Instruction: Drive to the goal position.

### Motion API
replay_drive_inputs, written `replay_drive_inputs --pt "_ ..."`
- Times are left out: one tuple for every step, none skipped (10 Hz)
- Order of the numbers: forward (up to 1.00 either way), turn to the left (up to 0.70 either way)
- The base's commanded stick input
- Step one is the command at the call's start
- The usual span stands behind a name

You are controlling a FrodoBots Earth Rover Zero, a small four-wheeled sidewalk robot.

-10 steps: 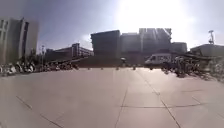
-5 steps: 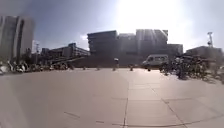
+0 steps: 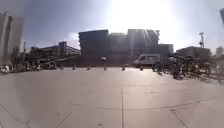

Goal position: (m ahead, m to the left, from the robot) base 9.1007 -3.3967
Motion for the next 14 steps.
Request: replay_drive_inputs --pt "1.0 0.0" --pt "1.0 0.0" --pt "1.0 0.0" --pt "1.0 0.0" --pt "1.0 -0.08" --pt "1.0 -0.27" --pt "1.0 -0.27" --pt "1.0 -0.27" --pt "1.0 -0.27" --pt "1.0 -0.26" --pt "1.0 0.0" --pt "1.0 0.0" --pt "1.0 0.0" --pt "1.0 0.0"
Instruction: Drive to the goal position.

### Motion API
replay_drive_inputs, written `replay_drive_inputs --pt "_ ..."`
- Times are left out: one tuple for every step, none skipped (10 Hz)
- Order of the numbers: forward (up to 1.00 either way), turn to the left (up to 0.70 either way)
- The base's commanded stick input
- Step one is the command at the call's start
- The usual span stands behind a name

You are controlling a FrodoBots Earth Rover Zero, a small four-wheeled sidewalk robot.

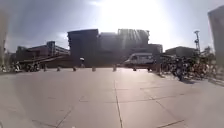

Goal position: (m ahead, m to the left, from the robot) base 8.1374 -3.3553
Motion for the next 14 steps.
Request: replay_drive_inputs --pt "1.0 0.0" --pt "1.0 0.0" --pt "1.0 0.0" --pt "1.0 0.0" --pt "1.0 0.0" --pt "1.0 0.0" --pt "1.0 0.0" --pt "1.0 0.0" --pt "1.0 0.0" --pt "1.0 0.0" --pt "1.0 0.0" --pt "1.0 0.0" --pt "1.0 0.0" --pt "1.0 0.0"
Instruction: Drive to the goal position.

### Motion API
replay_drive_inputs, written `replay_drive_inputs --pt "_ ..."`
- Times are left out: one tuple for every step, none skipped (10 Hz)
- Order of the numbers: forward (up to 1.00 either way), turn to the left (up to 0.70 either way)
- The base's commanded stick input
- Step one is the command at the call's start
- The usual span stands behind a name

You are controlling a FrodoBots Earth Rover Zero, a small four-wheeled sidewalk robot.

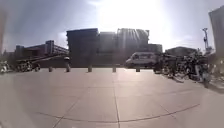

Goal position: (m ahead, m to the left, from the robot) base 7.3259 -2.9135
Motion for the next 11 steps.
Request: replay_drive_inputs --pt "1.0 0.0" --pt "1.0 0.0" --pt "1.0 0.0" --pt "1.0 0.0" --pt "1.0 0.0" --pt "1.0 0.0" --pt "1.0 0.0" --pt "1.0 0.0" --pt "1.0 0.0" --pt "1.0 0.0" --pt "1.0 0.0"
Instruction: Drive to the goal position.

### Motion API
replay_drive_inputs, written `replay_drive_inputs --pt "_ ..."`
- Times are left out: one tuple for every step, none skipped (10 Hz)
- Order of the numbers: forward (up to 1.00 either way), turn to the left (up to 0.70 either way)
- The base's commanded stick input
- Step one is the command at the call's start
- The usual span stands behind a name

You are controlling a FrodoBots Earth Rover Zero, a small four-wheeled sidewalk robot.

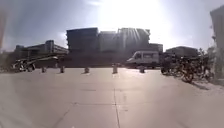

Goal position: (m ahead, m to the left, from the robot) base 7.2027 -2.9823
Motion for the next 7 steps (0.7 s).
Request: replay_drive_inputs --pt "1.0 0.0" --pt "1.0 0.0" --pt "1.0 0.0" --pt "1.0 0.0" --pt "1.0 0.0" --pt "1.0 0.0" --pt "1.0 0.0"
